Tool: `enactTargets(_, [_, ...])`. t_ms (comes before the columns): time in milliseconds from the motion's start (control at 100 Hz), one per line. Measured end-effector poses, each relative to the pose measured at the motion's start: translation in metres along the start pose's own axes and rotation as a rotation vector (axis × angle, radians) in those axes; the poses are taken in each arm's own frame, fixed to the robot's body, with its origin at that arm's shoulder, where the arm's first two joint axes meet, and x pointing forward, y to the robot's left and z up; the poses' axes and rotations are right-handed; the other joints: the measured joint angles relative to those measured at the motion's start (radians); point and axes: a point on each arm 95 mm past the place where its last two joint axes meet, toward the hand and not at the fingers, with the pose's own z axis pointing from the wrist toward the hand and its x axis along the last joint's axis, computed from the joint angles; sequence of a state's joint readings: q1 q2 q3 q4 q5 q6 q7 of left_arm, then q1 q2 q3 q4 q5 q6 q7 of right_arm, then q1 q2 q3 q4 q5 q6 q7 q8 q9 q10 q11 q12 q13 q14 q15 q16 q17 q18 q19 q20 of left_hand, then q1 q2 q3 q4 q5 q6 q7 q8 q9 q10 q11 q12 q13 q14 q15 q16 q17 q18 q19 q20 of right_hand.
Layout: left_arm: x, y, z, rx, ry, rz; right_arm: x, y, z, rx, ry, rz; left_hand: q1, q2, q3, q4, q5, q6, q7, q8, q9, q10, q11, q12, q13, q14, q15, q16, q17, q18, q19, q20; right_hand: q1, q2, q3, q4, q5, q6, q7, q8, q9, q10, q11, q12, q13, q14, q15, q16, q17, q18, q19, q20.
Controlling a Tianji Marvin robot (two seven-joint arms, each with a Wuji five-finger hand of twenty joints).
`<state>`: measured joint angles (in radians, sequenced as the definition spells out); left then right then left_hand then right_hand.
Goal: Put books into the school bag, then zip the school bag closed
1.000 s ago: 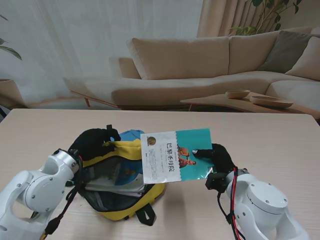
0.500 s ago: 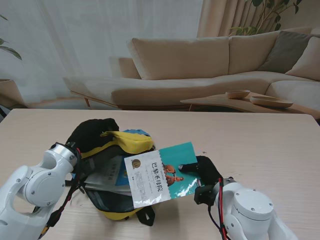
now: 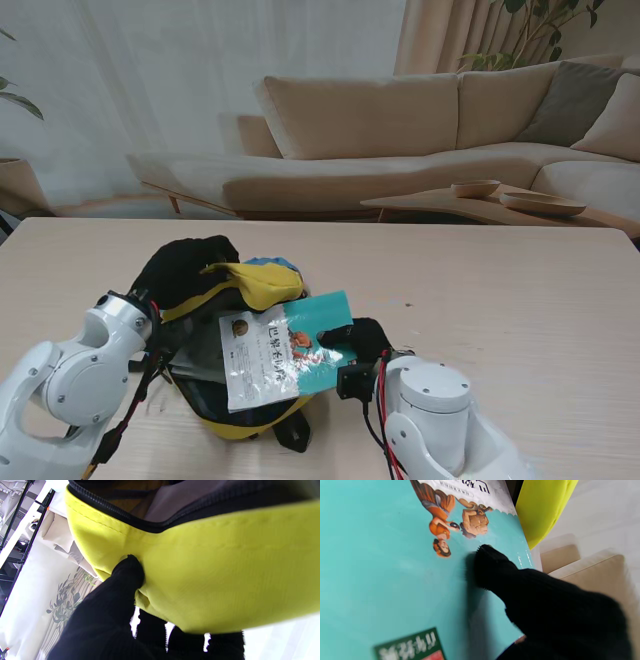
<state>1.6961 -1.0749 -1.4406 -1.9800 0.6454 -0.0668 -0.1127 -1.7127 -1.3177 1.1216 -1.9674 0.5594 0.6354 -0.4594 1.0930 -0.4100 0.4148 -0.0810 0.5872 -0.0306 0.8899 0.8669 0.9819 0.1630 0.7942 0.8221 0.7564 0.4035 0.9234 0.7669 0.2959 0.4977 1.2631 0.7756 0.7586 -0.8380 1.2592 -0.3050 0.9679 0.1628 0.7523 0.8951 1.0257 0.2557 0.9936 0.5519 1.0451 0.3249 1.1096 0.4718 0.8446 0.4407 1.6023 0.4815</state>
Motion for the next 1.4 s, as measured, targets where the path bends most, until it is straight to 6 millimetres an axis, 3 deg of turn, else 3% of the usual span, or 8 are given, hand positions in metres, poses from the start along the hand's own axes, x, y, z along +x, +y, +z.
enactTargets(550, [0.008,0.004,-0.009,-0.008,0.024,-0.026,0.001,-0.056,0.025,-0.064,-0.133,0.101,0.013,0.000,-0.011,0.000,0.000,0.009,0.000,0.009,0.000,0.025,-0.002,0.000,0.000,0.005,-0.013,0.000,-0.011,0.001,0.000,0.000,0.000,0.000,0.000,0.000,0.000,0.007,0.000,-0.006,-0.016,0.000,0.013,-0.043,0.000,0.000,-0.002,-0.002,0.000,0.000,0.000,-0.003])
enactTargets(730, [0.012,0.007,-0.009,-0.013,0.030,-0.034,0.005,-0.071,0.033,-0.079,-0.150,0.120,0.022,0.000,-0.021,0.000,0.000,0.011,0.000,0.011,0.000,0.033,-0.003,0.000,0.000,0.006,-0.014,0.000,-0.012,0.001,0.000,0.000,0.000,0.000,0.000,0.000,0.000,0.007,0.002,-0.054,-0.026,0.000,0.035,-0.063,0.000,0.000,-0.004,-0.003,0.000,0.000,0.000,-0.010])
enactTargets(1100, [0.016,0.009,-0.015,-0.015,0.032,-0.021,0.010,-0.095,0.056,-0.139,-0.145,0.168,0.024,0.000,-0.030,0.000,0.000,0.012,0.000,0.013,0.000,0.036,-0.005,0.000,0.000,0.006,-0.022,0.000,-0.015,0.001,0.000,0.000,0.000,0.000,-0.003,-0.010,0.000,0.015,0.005,-0.068,-0.027,0.000,0.035,-0.073,0.000,0.001,-0.015,-0.012,-0.009,0.000,-0.002,-0.019])
enactTargets(1400, [0.020,0.010,-0.021,-0.017,0.043,-0.004,0.016,-0.101,0.071,-0.205,-0.128,0.152,0.025,0.000,-0.031,0.000,0.000,0.022,0.000,0.014,0.000,0.036,-0.006,0.000,-0.001,0.006,-0.023,0.000,-0.019,0.002,0.000,0.000,0.008,0.007,-0.006,-0.023,-0.017,0.016,0.030,-0.098,-0.049,0.000,0.037,-0.095,-0.001,0.001,-0.050,-0.016,-0.022,-0.001,-0.029,-0.027])
